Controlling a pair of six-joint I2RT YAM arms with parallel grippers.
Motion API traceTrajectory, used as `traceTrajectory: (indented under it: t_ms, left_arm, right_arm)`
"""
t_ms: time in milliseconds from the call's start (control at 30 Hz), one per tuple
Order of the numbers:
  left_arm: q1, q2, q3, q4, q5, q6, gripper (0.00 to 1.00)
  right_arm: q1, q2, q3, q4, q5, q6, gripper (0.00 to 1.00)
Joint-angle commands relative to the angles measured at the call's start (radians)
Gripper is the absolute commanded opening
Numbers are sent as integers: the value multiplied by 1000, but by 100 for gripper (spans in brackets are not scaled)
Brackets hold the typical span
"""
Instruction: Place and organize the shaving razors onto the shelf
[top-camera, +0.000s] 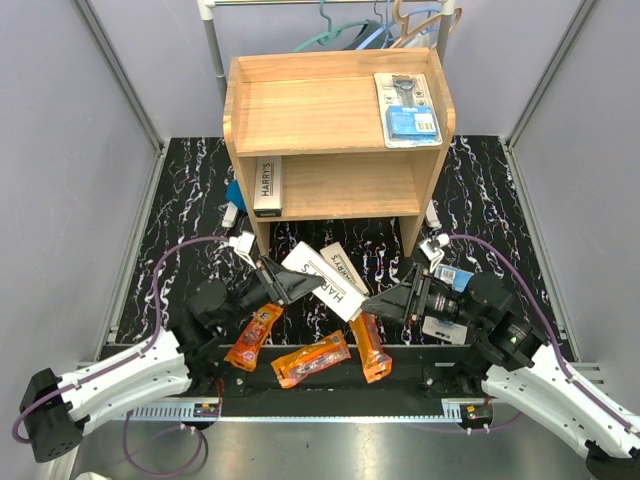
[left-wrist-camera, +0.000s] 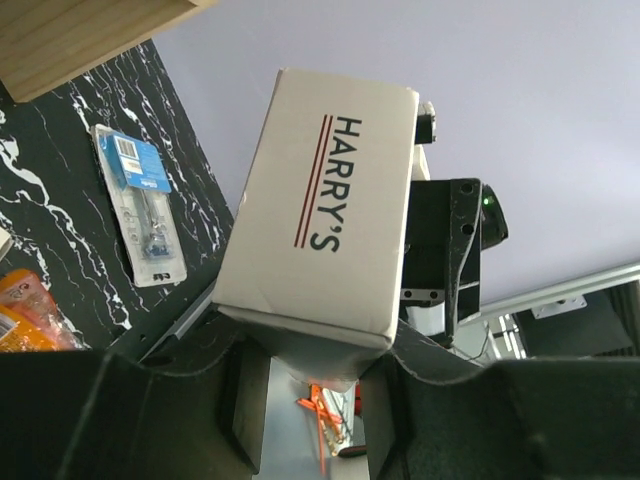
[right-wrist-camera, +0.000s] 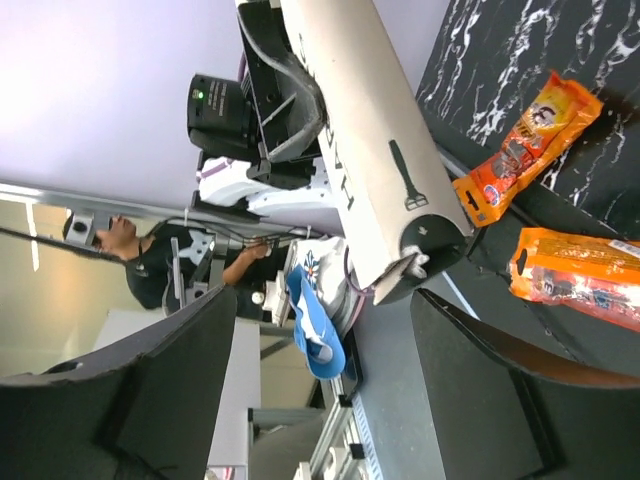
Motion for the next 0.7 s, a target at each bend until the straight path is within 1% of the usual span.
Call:
traceTrajectory:
  t_ms: [0,100,300,467,667]
  left_arm:
    - [7,36,-21,300,-21,-87,22]
    - [7,48,-35,362,-27,-110,22]
    - [8,68,-17,388,-3,-124,22]
    - [8,92,-5,388,13,-122,21]
    - [8,94,-5,382,6,-121,21]
  right_arm:
    - [0,-35,-9,-34,94,31,80]
    - [0,-55,-14,-69,129,33,80]
    - [0,-63,-38,-88,172,46,77]
    - [0,-46,-40,-5,169,42,77]
    - [0,-17,-8,15,150,20,76]
